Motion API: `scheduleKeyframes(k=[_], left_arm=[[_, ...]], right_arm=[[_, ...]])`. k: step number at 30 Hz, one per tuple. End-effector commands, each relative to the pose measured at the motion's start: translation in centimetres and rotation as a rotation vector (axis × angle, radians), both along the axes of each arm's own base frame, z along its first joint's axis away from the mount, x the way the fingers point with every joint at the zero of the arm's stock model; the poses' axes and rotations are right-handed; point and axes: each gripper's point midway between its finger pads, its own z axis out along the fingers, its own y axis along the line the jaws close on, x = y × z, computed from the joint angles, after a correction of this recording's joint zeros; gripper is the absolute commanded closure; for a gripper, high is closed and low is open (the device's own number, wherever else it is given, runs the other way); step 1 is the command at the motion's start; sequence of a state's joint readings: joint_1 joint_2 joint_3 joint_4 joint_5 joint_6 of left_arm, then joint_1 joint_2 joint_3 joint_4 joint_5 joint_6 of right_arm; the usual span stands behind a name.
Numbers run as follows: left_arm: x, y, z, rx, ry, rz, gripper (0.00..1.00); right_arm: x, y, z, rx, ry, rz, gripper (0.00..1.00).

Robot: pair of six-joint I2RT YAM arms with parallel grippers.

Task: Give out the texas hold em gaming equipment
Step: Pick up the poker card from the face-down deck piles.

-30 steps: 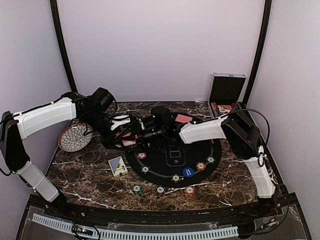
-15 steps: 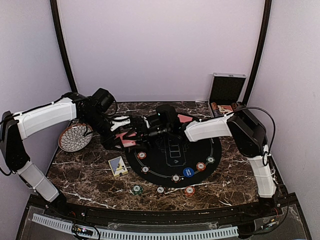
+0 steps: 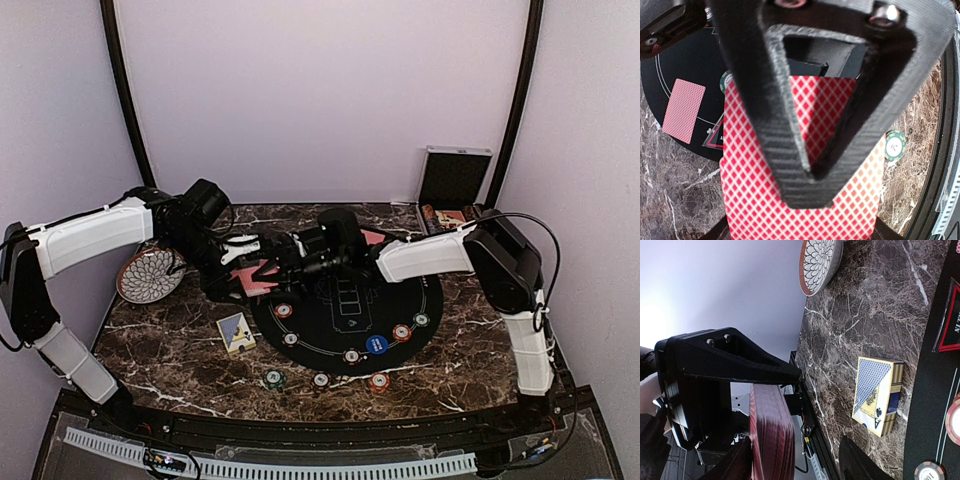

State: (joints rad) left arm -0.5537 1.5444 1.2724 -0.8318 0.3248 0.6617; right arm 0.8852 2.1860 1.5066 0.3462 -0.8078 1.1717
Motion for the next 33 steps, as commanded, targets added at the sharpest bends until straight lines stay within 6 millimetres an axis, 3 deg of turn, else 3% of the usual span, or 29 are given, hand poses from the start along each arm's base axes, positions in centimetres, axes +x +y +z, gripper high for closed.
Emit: scheduleKeyframes(k=[1,8,18,24,31,33], left_arm=[[0.2,-0.2,1.5,-0.042,-0.053,-0.011,1.0],[0.1,-0.1,1.3,-0.035,-0.048,-0.011,1.0],[0.1,0.0,1.1,-0.029,-0.048,-0.012,1.0],[0.1,0.0,1.0,-0.025,-0.044,-0.013,1.0],[0.0,0.1,0.7,-0.018,-0.039,-0.012,1.0],[0.0,0.0,0.7,-0.019,-0.038,-0.012,1.0]], right_arm=[[-0.3,-0.7,3.4,0.056,-0.033,0.004,0.39],[-0.7,-1.0,5.3,0.107,-0.027,0.006,0.42],[-1.2,-1.4,4.7,0.086,-0.012,0.018,0.71],[-1.3,-1.9,5.0,0.083,-0.015,0.017,0.82],[-1.1,-2.7,5.3,0.074,-0.023,0.005,0.85],[-1.0,-2.8,5.2,0.062,-0.03,0.003,0.82]])
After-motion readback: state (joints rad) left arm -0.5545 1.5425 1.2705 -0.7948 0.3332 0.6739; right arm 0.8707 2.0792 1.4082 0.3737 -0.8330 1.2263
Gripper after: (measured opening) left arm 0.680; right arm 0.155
